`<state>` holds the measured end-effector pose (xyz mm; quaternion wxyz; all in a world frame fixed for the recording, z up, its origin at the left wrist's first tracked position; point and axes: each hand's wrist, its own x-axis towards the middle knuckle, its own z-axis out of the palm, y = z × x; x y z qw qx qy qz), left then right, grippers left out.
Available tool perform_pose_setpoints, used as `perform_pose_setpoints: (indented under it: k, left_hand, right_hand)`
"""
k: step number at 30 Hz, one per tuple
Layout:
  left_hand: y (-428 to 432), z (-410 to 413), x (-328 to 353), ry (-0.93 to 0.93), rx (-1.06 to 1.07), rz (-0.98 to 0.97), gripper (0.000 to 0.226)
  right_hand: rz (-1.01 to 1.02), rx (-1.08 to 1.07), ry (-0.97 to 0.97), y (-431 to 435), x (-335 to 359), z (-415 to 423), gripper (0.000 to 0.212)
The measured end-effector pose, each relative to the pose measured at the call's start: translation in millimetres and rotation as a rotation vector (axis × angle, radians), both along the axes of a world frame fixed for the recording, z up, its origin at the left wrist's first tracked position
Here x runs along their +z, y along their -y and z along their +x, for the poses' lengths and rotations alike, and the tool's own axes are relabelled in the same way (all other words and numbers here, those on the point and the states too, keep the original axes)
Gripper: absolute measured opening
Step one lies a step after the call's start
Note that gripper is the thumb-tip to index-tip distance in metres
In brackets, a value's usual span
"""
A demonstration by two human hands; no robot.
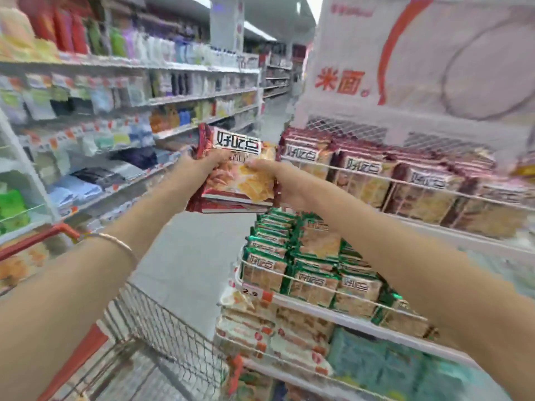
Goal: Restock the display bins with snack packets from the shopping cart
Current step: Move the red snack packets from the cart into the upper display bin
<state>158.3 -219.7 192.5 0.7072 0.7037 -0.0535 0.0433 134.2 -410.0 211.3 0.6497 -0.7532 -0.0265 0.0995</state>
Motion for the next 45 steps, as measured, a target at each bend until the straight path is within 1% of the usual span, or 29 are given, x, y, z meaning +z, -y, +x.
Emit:
perform_pose_setpoints:
  k: [1,2,5,6,7,8,11,13,16,18,20,21,22,23,24,26,27,28,29,30,32,33,34,36,38,39,41,43,45]
  left_hand:
    - [21,3,15,0.063,-0.025,0.009,0.075]
    - [43,8,29,0.117,-0.056,0.005,0.07]
    - [109,25,67,0.259,-0.159,-0.021,0.028]
    - [131,33,77,0.296,-0.176,-0.011,0.023]
    - [153,40,87,0.329,-0.184,0.013,0.023]
    - [173,45,96,0.359,-0.197,0.047,0.026]
    - [228,73,118,0.382,-0.247,0.147,0.029]
    - [256,95,125,0.369,-0.277,0.179,0.024]
    - [292,130,125,0.32,-0.332,0.142,0.014]
    - [306,149,114,0.184,-0.398,0.127,0.014]
    - [315,165,99,0.047,-0.478,0.221,0.033]
    - [318,173,91,0.03,-0.515,0.306,0.04]
    - [320,181,86,0.048,-0.53,0.378,0.035]
    - [322,186,82,0.09,-0.512,0.414,0.024]
    - [323,189,81,0.121,-0.494,0.421,0.019]
    - [326,196,80,0.146,-0.481,0.46,0.019]
    - [325,198,80,0.15,-0.495,0.481,0.017]
    - [324,200,80,0.151,-0.51,0.487,0.017]
    - [323,205,79,0.154,-0.514,0.477,0.021]
    - [321,209,78,0.157,-0.502,0.469,0.026]
    - [320,207,77,0.175,-0.49,0.476,0.03]
    - [318,205,76,0.187,-0.485,0.492,0.031]
    - [316,202,77,0.194,-0.484,0.505,0.036]
    - [307,199,76,0.193,-0.469,0.534,0.064]
    - [287,192,76,0.19,-0.371,0.555,0.086]
    - [272,191,75,0.199,-0.31,0.559,0.085]
    - [238,183,74,0.229,-0.211,0.579,0.066]
    - [196,175,72,0.216,-0.114,0.62,0.049]
    - [146,164,63,0.175,-0.006,0.659,0.04]
  right_hand:
    - [0.024,-0.046,0.041,20,15,-5,0.015]
    - [0.044,-0.09,0.087,40,30,-7,0.015]
    - [0.057,-0.199,0.245,96,70,-11,0.026]
    - [0.051,-0.249,0.29,116,81,-10,0.036]
    - [0.045,-0.297,0.325,135,91,-8,0.046]
    - [0.047,-0.34,0.36,154,99,-5,0.048]
    - [0.041,-0.427,0.396,204,111,10,0.03]
    - [0.036,-0.467,0.411,231,111,29,0.034]
    - [0.021,-0.541,0.395,261,101,71,0.062]
    - [-0.044,-0.557,0.392,291,79,121,0.086]
    - [-0.166,-0.495,0.303,328,46,176,0.117]
    - [-0.202,-0.442,0.241,346,29,204,0.129]
    - [-0.2,-0.391,0.181,357,19,215,0.132]
    - [-0.214,-0.372,0.128,355,21,208,0.128]
    - [-0.236,-0.385,0.101,348,30,193,0.117]
    - [-0.229,-0.4,0.082,325,53,157,0.07]
    - [-0.21,-0.369,0.072,325,56,153,0.054]
    - [-0.186,-0.38,0.069,325,55,155,0.051]
    - [-0.193,-0.374,0.063,325,55,156,0.057]
    - [-0.212,-0.38,0.068,322,53,160,0.07]
    - [-0.191,-0.407,0.093,323,45,171,0.109]
    - [-0.176,-0.42,0.095,324,45,173,0.119]
    - [-0.183,-0.452,0.106,320,48,167,0.116]
    - [-0.268,-0.553,0.182,309,61,148,0.102]
    - [-0.559,-0.728,0.387,299,71,138,0.106]
    - [-0.71,-0.78,0.521,286,77,131,0.103]
    - [-0.907,-0.739,0.728,253,83,123,0.096]
    - [-0.983,-0.611,0.741,214,82,123,0.093]
    - [-1.026,-0.481,0.708,170,74,124,0.092]
